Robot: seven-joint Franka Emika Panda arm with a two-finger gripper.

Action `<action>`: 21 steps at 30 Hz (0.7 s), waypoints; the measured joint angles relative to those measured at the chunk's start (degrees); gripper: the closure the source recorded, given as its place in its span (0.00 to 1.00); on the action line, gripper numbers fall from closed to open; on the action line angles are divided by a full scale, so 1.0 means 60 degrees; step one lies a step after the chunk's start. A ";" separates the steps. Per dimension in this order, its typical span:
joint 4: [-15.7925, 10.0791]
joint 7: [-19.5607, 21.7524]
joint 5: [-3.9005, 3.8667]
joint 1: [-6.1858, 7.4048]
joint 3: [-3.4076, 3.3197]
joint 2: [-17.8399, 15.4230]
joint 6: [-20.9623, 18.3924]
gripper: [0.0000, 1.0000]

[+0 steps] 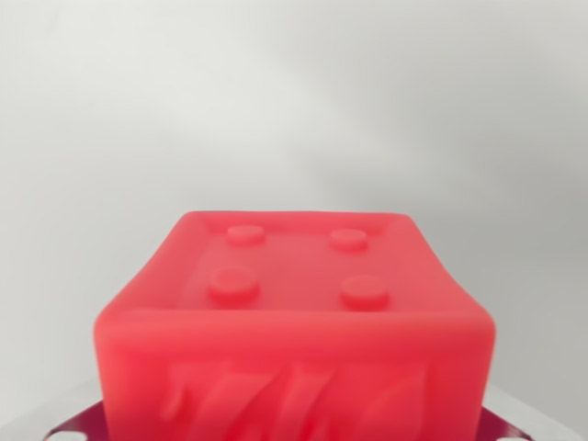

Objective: Destack cube

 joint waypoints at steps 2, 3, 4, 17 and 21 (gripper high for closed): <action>0.0003 0.0000 0.0000 0.0000 0.0000 0.0083 0.0093 1.00; 0.0006 0.0000 0.0000 0.0000 0.0000 0.0134 0.0147 1.00; 0.0009 -0.0001 0.0000 0.0000 0.0000 0.0189 0.0203 1.00; 0.0102 -0.0001 0.0000 0.0000 -0.0001 0.0870 0.0780 1.00; 0.0150 -0.0002 -0.0001 0.0000 -0.0001 0.1062 0.0929 1.00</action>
